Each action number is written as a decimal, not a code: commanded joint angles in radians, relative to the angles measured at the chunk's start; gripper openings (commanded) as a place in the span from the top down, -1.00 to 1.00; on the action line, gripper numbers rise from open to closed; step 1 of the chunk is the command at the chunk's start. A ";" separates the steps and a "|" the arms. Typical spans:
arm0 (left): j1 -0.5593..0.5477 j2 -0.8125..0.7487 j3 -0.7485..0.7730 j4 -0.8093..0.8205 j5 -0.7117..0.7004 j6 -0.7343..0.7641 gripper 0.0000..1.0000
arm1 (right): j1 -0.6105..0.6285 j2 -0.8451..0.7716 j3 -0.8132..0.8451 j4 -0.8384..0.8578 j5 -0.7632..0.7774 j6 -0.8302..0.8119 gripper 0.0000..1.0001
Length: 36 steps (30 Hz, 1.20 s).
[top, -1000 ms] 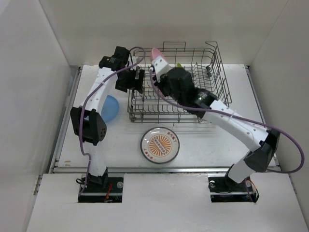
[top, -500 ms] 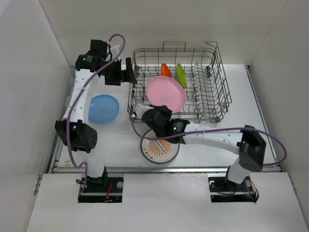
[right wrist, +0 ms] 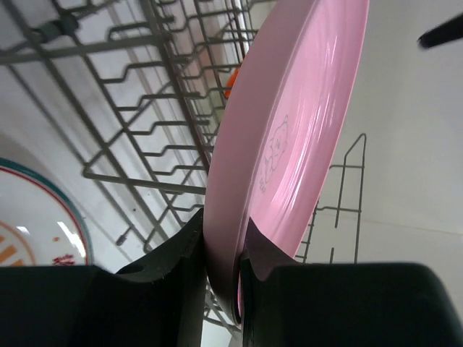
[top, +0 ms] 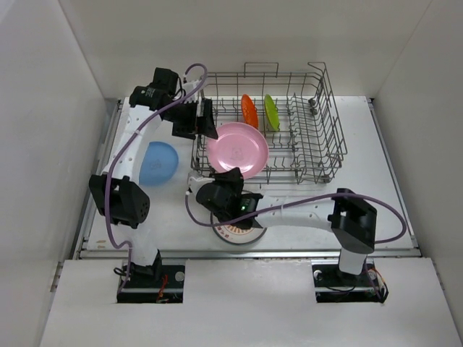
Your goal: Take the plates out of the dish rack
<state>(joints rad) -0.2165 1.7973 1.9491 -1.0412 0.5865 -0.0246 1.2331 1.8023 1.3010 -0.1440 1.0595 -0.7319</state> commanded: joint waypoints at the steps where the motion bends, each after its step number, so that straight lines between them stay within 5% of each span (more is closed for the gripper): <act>1: -0.004 0.026 0.016 -0.011 -0.036 0.026 -0.98 | 0.045 0.026 0.050 0.079 0.043 -0.020 1.00; 6: -0.024 0.036 0.013 -0.022 -0.057 0.046 -0.85 | 0.045 0.026 0.061 0.101 0.091 -0.029 1.00; 19: -0.024 0.056 -0.012 -0.079 0.078 0.097 0.61 | 0.054 -0.004 0.061 0.256 0.109 -0.141 1.00; 21: -0.024 0.056 -0.012 -0.079 0.087 0.097 1.00 | 0.054 -0.004 0.061 0.256 0.109 -0.141 1.00; 26: -0.014 0.056 0.010 -0.097 0.110 0.097 1.00 | 0.054 -0.023 0.050 0.305 0.100 -0.141 1.00; 29: 0.043 0.065 0.019 -0.088 0.144 0.060 1.00 | 0.054 -0.023 0.073 0.305 0.111 -0.115 0.53; 30: 0.057 0.074 0.031 -0.076 0.144 0.046 1.00 | 0.054 -0.023 0.086 0.305 0.126 -0.098 -0.09; 31: 0.071 0.074 0.045 -0.076 0.144 0.037 1.00 | 0.054 -0.023 0.110 0.305 0.135 -0.098 -0.33; 36: 0.150 0.083 0.059 -0.076 0.228 0.037 1.00 | 0.045 -0.035 0.164 0.305 0.135 -0.031 -0.76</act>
<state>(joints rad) -0.1093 1.8961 1.9602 -1.1023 0.7250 0.0154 1.2770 1.8305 1.3991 0.0753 1.1538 -0.8093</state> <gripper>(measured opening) 0.077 0.869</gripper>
